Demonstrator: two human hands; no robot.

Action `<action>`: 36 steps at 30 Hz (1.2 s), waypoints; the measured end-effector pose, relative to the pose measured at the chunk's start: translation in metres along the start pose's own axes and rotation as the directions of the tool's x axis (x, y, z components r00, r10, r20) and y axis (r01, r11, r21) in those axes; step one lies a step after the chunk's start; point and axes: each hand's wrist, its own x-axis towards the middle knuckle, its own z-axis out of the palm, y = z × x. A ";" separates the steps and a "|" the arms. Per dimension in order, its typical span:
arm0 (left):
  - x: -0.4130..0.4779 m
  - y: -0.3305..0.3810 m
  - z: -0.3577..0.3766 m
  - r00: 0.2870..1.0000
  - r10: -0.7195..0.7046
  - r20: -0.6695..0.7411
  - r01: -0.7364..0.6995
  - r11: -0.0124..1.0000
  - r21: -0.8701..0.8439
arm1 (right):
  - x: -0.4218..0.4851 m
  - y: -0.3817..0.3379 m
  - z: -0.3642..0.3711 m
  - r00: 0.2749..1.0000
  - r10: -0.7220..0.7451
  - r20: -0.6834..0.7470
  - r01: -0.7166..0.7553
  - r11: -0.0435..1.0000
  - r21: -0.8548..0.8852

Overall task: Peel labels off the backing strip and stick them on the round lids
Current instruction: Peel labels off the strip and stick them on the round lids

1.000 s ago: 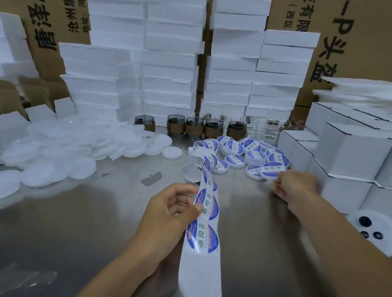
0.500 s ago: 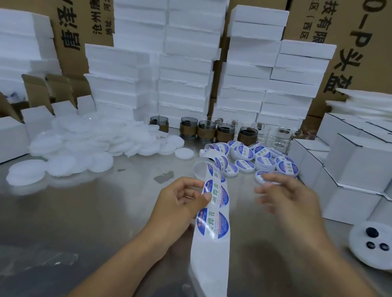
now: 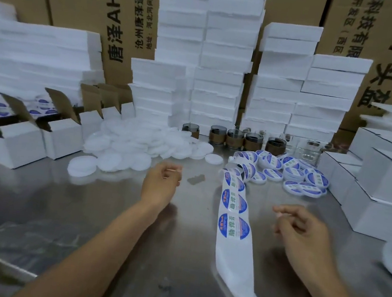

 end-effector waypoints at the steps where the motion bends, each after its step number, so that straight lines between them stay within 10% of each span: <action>1: 0.010 -0.001 -0.013 0.999 0.026 -0.033 -0.024 0.997 0.071 | 0.001 0.000 0.001 1.000 -0.007 -0.001 0.007 1.000 -0.007; 7: 0.055 -0.018 -0.061 0.986 0.164 -0.039 -0.121 0.850 0.513 | 0.010 0.004 0.004 0.999 -0.041 -0.018 0.040 0.998 -0.046; 17: 0.086 -0.030 -0.051 0.957 0.215 0.196 -0.248 0.246 0.937 | 0.019 0.018 0.004 0.998 -0.038 -0.045 0.035 0.997 -0.073; 36: 0.077 -0.031 -0.053 0.913 0.334 0.233 -0.337 0.299 0.893 | 0.020 0.019 0.003 1.000 -0.012 -0.025 0.010 0.999 -0.052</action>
